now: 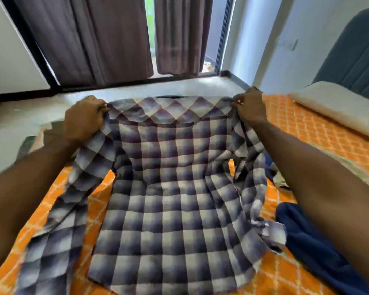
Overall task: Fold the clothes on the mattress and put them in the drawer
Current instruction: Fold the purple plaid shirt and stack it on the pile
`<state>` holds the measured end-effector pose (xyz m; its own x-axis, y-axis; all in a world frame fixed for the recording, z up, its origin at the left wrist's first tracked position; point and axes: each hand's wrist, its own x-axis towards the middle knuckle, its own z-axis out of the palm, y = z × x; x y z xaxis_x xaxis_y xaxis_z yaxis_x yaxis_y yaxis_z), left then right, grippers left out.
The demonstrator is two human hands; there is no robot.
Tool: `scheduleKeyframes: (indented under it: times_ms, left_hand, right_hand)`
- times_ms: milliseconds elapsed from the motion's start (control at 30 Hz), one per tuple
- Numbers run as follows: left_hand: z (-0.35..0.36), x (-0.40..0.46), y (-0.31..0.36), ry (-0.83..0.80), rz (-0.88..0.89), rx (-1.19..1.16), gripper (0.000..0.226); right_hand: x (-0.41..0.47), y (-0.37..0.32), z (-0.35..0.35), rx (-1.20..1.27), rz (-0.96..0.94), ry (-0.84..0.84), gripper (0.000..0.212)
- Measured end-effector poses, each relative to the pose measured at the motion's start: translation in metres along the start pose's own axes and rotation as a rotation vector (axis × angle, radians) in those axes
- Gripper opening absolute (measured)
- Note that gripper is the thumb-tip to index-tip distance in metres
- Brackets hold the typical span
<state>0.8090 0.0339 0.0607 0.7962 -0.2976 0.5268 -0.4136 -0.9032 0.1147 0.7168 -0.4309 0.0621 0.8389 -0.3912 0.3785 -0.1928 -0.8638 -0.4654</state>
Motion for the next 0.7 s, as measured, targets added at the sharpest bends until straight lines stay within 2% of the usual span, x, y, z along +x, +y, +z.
scheduleKeyframes:
  times_ms: [67,167,300,367,400,433,467,500,533,600,700]
  left_hand:
    - [0.027,0.011,-0.002,0.006,-0.017,0.037,0.021]
    - [0.053,0.018,0.008,-0.103,-0.119,0.053,0.022]
    - [0.091,0.028,0.015,-0.129,-0.472,-0.388,0.025]
    - [0.106,0.024,0.023,-0.175,-0.543,-0.637,0.038]
    - [0.113,0.016,0.031,-0.242,-0.514,-0.689,0.053]
    - [0.123,0.005,0.036,-0.307,-0.441,-0.682,0.066]
    - [0.135,-0.008,0.037,-0.345,-0.316,-0.644,0.069]
    - [0.153,-0.021,0.039,-0.397,-0.17,-0.602,0.06]
    - [0.171,-0.037,0.041,-0.483,-0.058,-0.491,0.046]
    - [0.195,-0.07,0.058,-0.587,0.095,-0.25,0.037]
    - [0.189,-0.12,0.124,-0.629,0.273,-0.16,0.049]
  right_hand:
    - [0.01,0.005,0.026,-0.156,0.067,-0.064,0.021]
    - [0.015,0.005,0.057,-0.07,0.239,-0.127,0.025]
    - [0.024,0.015,0.091,0.301,0.377,-0.125,0.03]
    - [0.014,0.016,0.1,0.53,0.32,-0.211,0.06]
    - [0.005,0.018,0.102,0.567,0.269,-0.276,0.07]
    - [-0.007,0.023,0.107,0.529,0.197,-0.353,0.067]
    - [-0.023,0.026,0.113,0.443,0.107,-0.427,0.055]
    - [-0.041,0.034,0.122,0.355,0.025,-0.474,0.043]
    - [-0.058,0.046,0.134,0.265,0.004,-0.51,0.039]
    - [-0.087,0.078,0.148,0.035,0.04,-0.559,0.067]
    - [-0.125,0.11,0.145,-0.149,0.107,-0.527,0.074]
